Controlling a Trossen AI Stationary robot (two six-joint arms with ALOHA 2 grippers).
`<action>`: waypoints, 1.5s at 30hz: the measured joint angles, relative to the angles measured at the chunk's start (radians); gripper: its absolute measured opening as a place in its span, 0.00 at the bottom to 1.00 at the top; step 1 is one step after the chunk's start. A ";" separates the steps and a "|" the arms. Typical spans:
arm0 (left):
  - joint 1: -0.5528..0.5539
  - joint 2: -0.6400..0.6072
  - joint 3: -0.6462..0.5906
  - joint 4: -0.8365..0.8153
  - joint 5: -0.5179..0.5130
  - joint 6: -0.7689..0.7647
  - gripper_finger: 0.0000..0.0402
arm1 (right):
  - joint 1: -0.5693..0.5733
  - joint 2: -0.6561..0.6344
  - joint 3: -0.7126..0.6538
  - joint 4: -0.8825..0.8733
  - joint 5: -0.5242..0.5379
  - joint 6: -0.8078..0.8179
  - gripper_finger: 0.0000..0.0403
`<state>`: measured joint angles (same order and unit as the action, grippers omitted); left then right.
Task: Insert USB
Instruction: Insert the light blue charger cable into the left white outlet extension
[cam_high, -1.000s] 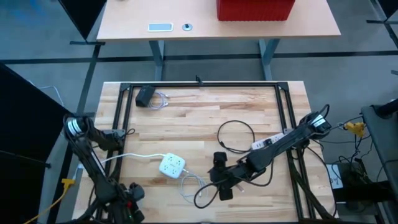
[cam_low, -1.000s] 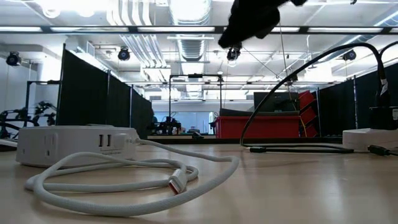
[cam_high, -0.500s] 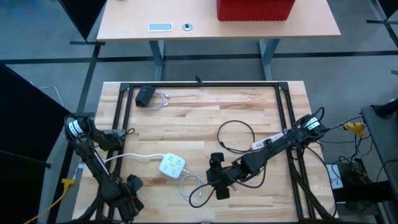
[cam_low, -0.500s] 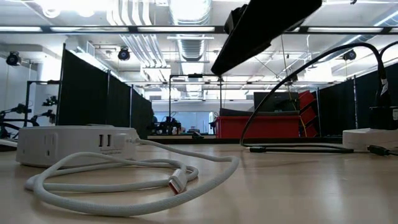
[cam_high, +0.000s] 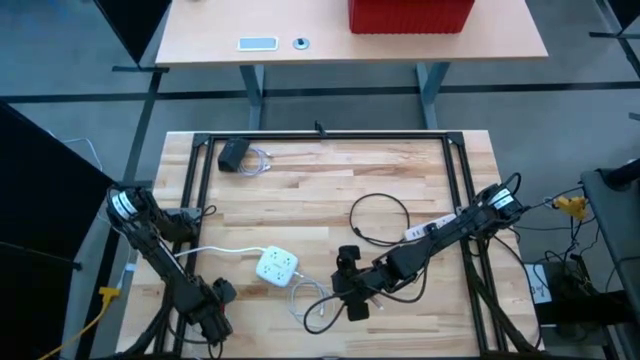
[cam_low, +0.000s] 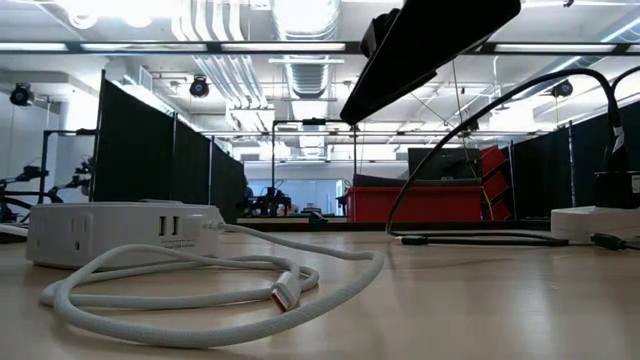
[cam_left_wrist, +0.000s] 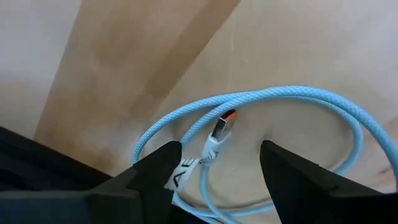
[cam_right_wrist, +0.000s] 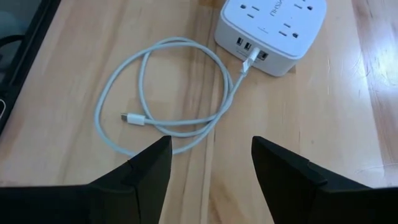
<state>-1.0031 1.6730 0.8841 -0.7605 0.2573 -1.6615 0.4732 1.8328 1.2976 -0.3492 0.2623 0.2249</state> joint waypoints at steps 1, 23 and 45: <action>0.000 0.000 0.000 0.000 0.000 0.002 0.51 | 0.000 0.000 0.000 0.000 0.000 0.000 0.51; 0.001 -0.102 0.156 0.013 -0.703 0.241 0.04 | 0.000 0.000 -0.147 0.559 0.060 -0.174 0.49; 0.074 -0.181 0.156 0.733 -1.385 1.129 0.04 | -0.068 0.004 -0.209 1.147 -0.083 -0.274 0.46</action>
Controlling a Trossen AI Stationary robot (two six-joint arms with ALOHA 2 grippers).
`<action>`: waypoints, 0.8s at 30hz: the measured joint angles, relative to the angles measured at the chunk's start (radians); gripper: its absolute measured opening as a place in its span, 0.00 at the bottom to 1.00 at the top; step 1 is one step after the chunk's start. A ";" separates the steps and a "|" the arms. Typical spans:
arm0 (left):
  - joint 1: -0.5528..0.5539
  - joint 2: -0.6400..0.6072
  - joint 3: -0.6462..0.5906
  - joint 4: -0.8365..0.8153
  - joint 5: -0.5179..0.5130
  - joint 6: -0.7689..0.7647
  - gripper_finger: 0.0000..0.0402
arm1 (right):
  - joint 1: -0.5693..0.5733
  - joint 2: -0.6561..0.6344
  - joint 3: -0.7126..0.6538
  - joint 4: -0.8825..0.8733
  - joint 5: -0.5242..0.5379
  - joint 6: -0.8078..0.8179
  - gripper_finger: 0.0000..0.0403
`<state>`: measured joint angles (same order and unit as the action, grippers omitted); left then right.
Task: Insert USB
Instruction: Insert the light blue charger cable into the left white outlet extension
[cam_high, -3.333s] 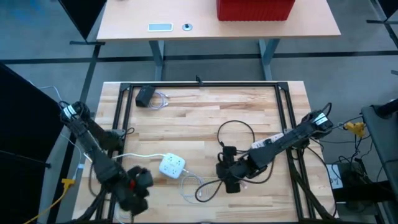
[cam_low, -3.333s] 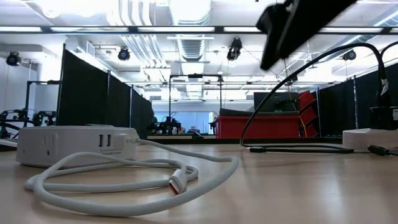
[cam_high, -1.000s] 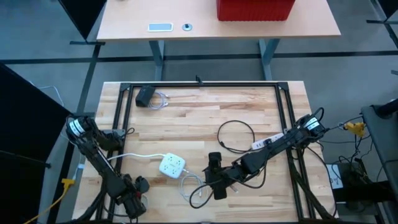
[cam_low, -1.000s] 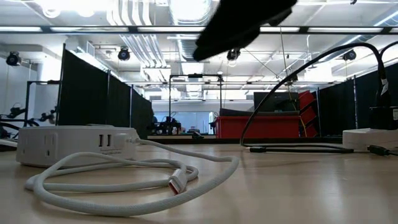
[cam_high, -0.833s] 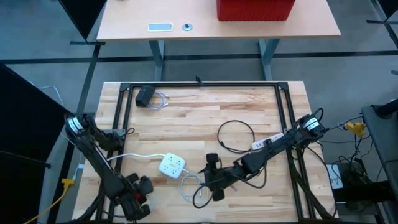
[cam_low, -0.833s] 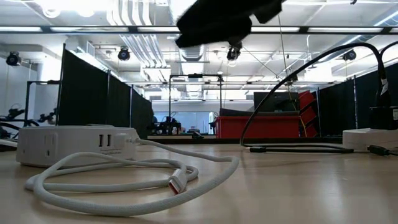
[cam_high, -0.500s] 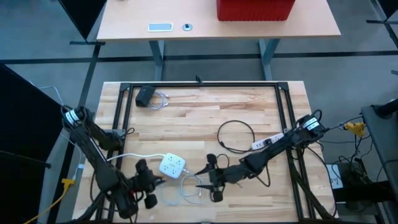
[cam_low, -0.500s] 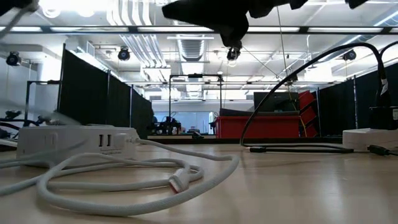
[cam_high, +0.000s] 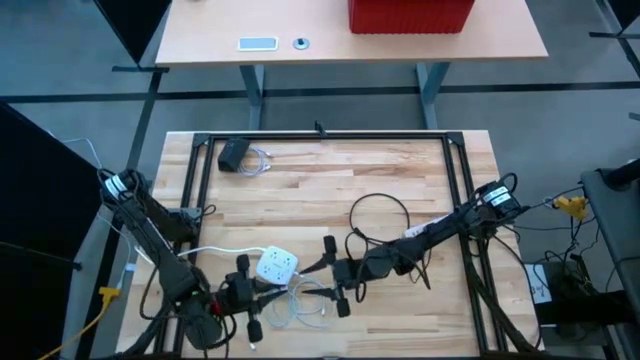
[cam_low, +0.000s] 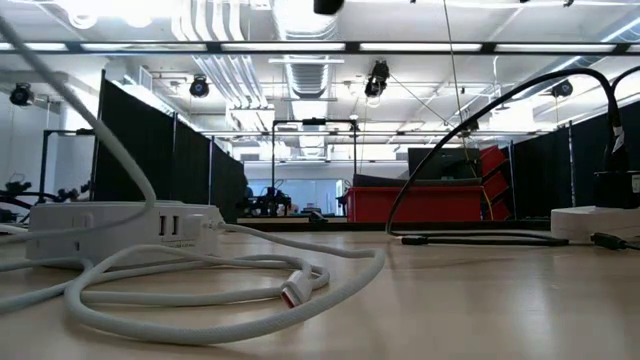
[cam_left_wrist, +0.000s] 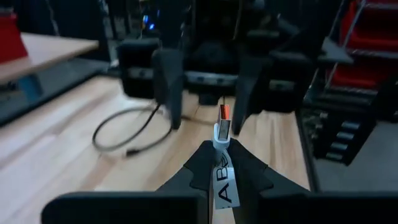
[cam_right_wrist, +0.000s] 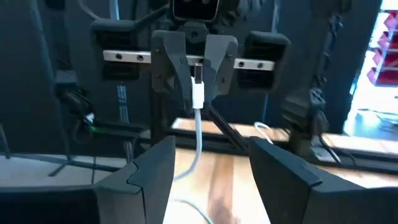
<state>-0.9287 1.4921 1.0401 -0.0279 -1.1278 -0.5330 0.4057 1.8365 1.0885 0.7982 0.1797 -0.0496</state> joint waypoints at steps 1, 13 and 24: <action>0.005 0.000 0.000 0.039 0.000 0.038 0.04 | 0.000 0.010 0.011 0.006 -0.002 -0.007 0.46; 0.031 0.000 0.000 0.138 0.012 0.132 0.04 | 0.002 0.123 0.147 0.007 -0.004 -0.042 0.39; 0.021 0.000 -0.002 0.133 0.013 0.132 0.04 | 0.007 0.116 0.173 0.008 0.004 -0.080 0.28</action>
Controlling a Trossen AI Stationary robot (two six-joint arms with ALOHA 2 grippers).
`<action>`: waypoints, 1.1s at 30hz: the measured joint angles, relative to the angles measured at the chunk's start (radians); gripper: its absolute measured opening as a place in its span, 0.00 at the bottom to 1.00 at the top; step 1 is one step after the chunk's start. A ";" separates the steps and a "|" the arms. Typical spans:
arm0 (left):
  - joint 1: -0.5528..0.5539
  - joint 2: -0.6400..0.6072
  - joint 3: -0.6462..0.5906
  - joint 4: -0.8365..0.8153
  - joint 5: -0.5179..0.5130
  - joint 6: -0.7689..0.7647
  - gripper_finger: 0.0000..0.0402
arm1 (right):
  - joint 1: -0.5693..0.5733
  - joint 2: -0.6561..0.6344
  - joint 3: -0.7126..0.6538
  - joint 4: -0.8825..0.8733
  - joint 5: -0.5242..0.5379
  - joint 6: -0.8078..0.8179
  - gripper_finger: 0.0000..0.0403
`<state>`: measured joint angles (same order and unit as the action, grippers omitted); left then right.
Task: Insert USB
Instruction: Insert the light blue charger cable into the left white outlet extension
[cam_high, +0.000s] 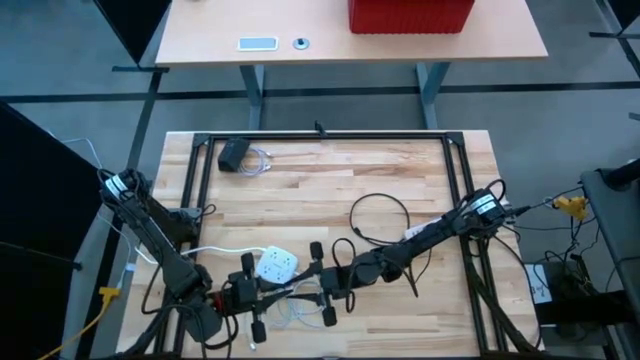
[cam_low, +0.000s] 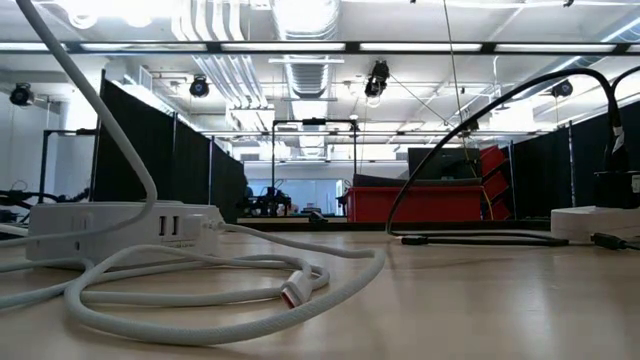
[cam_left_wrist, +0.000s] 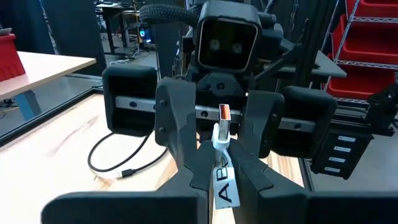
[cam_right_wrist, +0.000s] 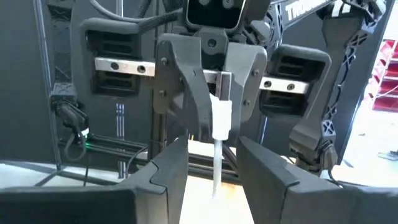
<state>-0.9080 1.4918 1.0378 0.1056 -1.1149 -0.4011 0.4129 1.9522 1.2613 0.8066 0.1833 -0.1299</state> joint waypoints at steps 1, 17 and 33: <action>-0.002 0.000 0.000 0.001 0.000 0.000 0.04 | 0.001 0.000 0.003 0.000 0.000 -0.001 0.27; -0.008 -0.003 0.000 0.004 -0.002 0.008 0.04 | 0.002 -0.003 0.007 -0.041 0.002 0.002 0.00; -0.014 -0.036 0.000 -0.059 -0.004 -0.006 0.15 | -0.002 -0.012 0.007 -0.102 0.002 0.064 0.00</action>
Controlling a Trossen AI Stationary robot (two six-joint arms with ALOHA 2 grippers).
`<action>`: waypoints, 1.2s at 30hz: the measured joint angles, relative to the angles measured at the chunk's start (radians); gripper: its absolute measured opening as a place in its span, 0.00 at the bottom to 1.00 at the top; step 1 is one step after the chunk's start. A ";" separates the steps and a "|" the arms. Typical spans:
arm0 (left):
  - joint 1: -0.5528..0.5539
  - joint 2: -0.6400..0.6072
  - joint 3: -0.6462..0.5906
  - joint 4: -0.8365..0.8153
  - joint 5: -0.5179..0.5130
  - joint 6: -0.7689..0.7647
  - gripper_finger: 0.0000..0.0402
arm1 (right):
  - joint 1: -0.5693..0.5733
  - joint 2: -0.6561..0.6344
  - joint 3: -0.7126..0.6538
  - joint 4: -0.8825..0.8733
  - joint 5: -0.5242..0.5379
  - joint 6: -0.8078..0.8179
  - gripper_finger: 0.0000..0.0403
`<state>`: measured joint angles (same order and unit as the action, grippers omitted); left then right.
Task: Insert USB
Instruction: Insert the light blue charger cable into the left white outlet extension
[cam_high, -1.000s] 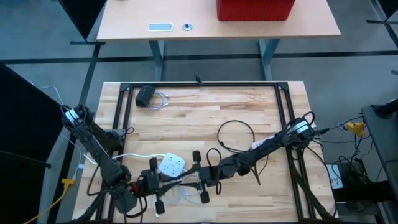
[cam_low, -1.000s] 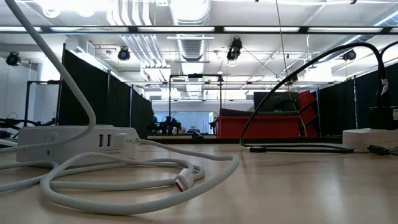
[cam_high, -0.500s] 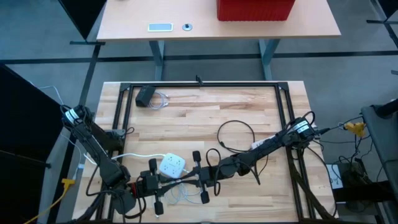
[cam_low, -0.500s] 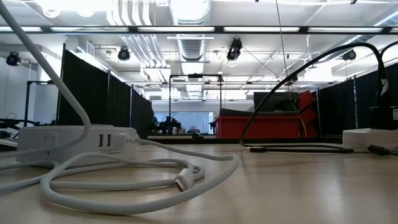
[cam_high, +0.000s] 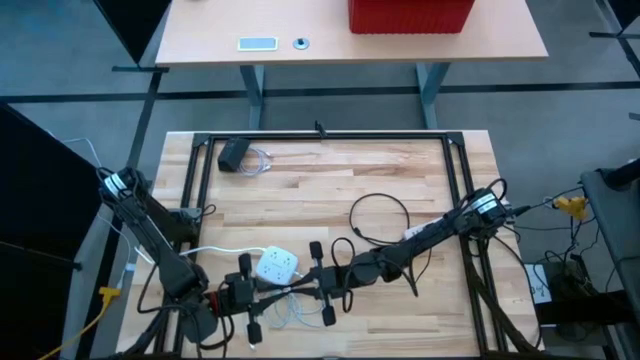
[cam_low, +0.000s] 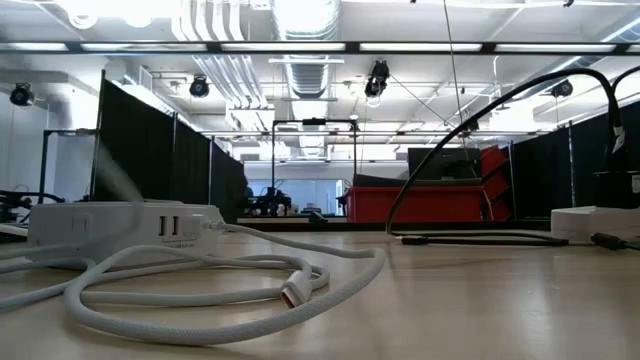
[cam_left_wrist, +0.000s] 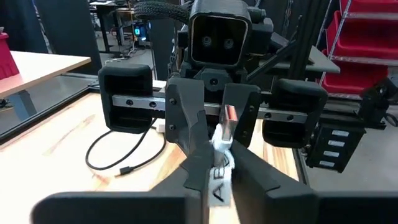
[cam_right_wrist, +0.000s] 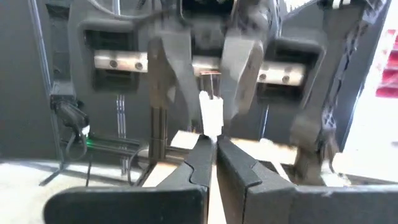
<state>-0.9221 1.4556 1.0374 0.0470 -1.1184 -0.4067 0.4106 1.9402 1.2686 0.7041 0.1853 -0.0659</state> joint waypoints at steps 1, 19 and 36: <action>-0.004 -0.013 0.000 -0.017 -0.001 -0.008 0.18 | -0.002 -0.001 0.001 -0.034 0.000 0.017 0.00; 0.037 -0.063 -0.086 -0.671 0.089 -0.774 0.30 | -0.017 0.011 0.138 -0.905 0.078 0.550 0.00; 0.156 0.063 -0.135 -0.281 0.275 -0.380 0.39 | -0.025 0.025 0.153 -0.870 0.016 0.395 0.00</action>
<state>-0.7660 1.5187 0.9028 -0.2342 -0.8431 -0.7864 0.3855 1.9656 1.4220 -0.1661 0.2013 0.3288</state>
